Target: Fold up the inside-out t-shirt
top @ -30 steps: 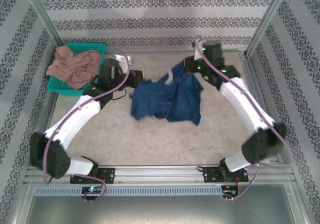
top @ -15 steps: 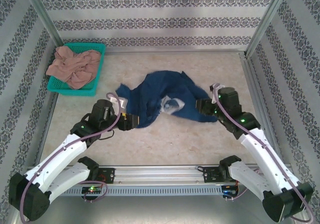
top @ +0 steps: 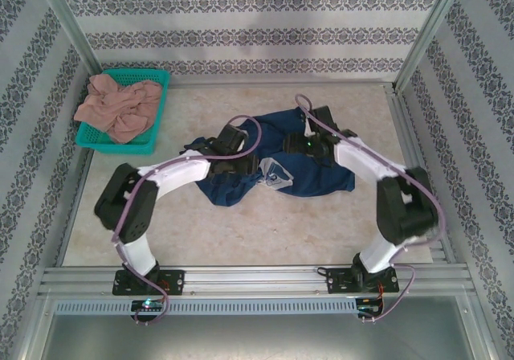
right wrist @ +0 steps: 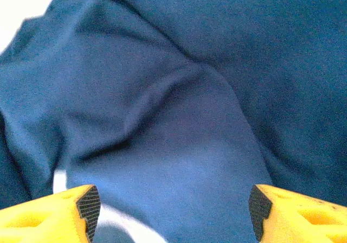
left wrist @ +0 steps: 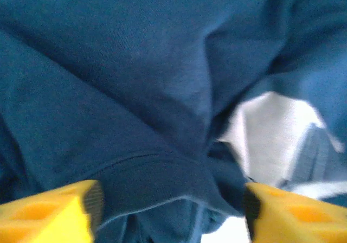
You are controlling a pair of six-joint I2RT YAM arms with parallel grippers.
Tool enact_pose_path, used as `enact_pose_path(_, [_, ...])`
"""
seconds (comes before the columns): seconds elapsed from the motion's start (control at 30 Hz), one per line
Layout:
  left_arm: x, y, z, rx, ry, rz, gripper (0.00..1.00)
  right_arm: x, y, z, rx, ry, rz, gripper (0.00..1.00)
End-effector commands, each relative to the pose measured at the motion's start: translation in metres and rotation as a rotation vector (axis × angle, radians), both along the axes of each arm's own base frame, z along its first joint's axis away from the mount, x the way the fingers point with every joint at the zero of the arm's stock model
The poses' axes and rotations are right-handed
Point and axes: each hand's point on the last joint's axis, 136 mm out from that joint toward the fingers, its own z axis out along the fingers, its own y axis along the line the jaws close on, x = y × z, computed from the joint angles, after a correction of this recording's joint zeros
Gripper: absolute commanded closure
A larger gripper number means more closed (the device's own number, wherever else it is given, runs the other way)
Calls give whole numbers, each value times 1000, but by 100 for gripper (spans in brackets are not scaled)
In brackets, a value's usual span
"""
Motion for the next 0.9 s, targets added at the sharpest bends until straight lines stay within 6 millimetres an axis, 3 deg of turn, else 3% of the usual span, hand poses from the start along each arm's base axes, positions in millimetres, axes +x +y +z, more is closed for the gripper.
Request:
enact_pose_path(0.0, [22, 5, -8, -20, -35, 49, 52, 38, 25, -1, 21, -42, 37, 25])
enact_pose_path(0.1, [37, -2, -2, -136, -62, 48, 86, 61, 45, -18, 51, -3, 82, 25])
enact_pose_path(0.17, [33, -1, 10, -155, -88, 28, 99, 70, 56, -34, 62, 48, 112, 27])
enact_pose_path(0.23, [22, 9, 19, -157, -110, 34, 100, 76, 68, -43, 99, 84, 146, 40])
enact_pose_path(0.3, [12, 23, 29, -172, -122, 64, 100, 77, 83, -39, 176, 87, 194, 70])
enact_pose_path(0.37, [3, 36, 45, -198, -144, 82, 100, 75, 85, -19, 218, 57, 224, 96])
enact_pose_path(0.43, [-9, 49, 66, -209, -171, 86, 100, 63, 73, 16, 248, -6, 226, 100])
enact_pose_path(0.5, [-24, 64, 93, -223, -207, 89, 100, 38, 59, 63, 317, -114, 235, 100])
enact_pose_path(0.6, [-46, 83, 123, -236, -241, 91, 100, -17, 45, 106, 348, -187, 254, 100])
enact_pose_path(0.67, [-61, 90, 137, -249, -253, 74, 100, -55, 38, 117, 341, -208, 257, 100])
enact_pose_path(0.77, [-84, 82, 158, -304, -252, -20, 100, -104, 35, 127, 299, -274, 278, 100])
enact_pose_path(0.87, [-98, 89, 175, -278, -269, -38, 100, -126, 33, 127, 245, -345, 262, 100])
